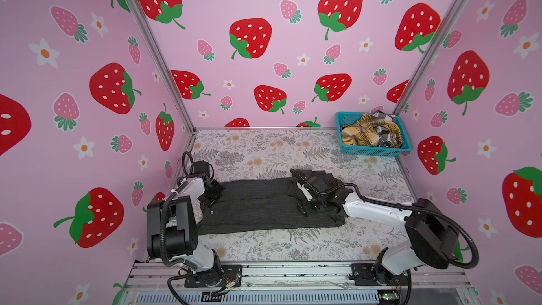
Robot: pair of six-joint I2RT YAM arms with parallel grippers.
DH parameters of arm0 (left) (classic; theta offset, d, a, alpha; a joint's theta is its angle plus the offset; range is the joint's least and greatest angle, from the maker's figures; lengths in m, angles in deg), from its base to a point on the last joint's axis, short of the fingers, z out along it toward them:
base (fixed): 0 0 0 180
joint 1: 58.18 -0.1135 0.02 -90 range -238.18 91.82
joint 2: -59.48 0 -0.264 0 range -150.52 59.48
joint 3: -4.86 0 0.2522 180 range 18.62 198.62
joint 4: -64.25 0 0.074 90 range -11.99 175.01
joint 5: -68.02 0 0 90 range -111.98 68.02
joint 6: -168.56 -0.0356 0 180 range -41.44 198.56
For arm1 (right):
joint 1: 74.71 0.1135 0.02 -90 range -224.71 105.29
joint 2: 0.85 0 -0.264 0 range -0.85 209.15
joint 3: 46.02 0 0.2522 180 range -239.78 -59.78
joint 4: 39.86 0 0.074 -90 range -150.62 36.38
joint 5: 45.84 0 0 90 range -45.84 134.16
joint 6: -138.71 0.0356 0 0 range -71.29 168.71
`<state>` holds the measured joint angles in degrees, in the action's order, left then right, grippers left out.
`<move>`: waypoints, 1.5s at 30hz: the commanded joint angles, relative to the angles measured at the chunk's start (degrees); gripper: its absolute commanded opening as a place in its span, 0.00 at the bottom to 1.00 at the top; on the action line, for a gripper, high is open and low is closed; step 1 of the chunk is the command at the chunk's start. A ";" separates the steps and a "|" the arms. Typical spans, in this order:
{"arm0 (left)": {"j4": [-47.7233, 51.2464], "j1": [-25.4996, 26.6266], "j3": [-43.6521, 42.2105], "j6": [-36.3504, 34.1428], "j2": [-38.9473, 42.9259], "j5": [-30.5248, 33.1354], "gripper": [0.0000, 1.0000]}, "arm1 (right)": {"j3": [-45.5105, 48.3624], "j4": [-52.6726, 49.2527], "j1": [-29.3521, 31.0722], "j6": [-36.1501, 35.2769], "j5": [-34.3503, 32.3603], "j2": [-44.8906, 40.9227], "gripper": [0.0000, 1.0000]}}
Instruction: Fold and stack the long sleeve shirts
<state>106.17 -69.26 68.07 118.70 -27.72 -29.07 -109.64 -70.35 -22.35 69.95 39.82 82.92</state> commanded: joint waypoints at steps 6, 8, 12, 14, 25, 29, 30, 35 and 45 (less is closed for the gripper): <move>4.45 1.84 3.72 -1.06 11.54 0.16 0.00 | -18.54 -8.69 -16.69 5.06 -1.06 7.76 0.73; 4.78 1.90 3.49 -1.51 12.20 -0.44 0.00 | -24.05 -9.06 -20.66 3.90 0.67 14.69 0.70; 4.78 1.87 2.76 -2.34 11.85 -0.38 0.00 | -35.18 -9.27 -24.84 1.49 5.39 27.65 0.66; 4.60 1.79 2.58 -2.50 11.21 -0.38 0.00 | -38.74 -9.27 -24.76 -0.17 6.20 31.42 0.67; 3.09 1.81 2.41 -2.52 8.89 -2.06 0.00 | -38.62 -7.42 -21.16 -0.36 13.61 37.98 0.58; 3.04 1.68 2.10 -2.49 8.72 -1.89 0.00 | -38.88 -9.35 -21.53 3.78 12.32 39.68 0.47; 3.01 1.75 2.13 -2.56 8.76 -1.86 0.00 | -39.44 -9.98 -21.76 4.54 12.46 40.06 0.47; 3.03 1.39 2.30 -2.51 8.63 -1.95 0.00 | -41.15 -9.77 -21.82 6.84 11.60 40.46 0.31; 2.34 0.73 1.24 -2.44 8.24 -2.03 0.00 | -40.00 -8.36 -19.36 6.00 9.13 29.84 0.00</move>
<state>108.64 -68.27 70.12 116.29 -18.91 -30.69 -150.67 -79.12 -43.29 75.83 50.68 120.14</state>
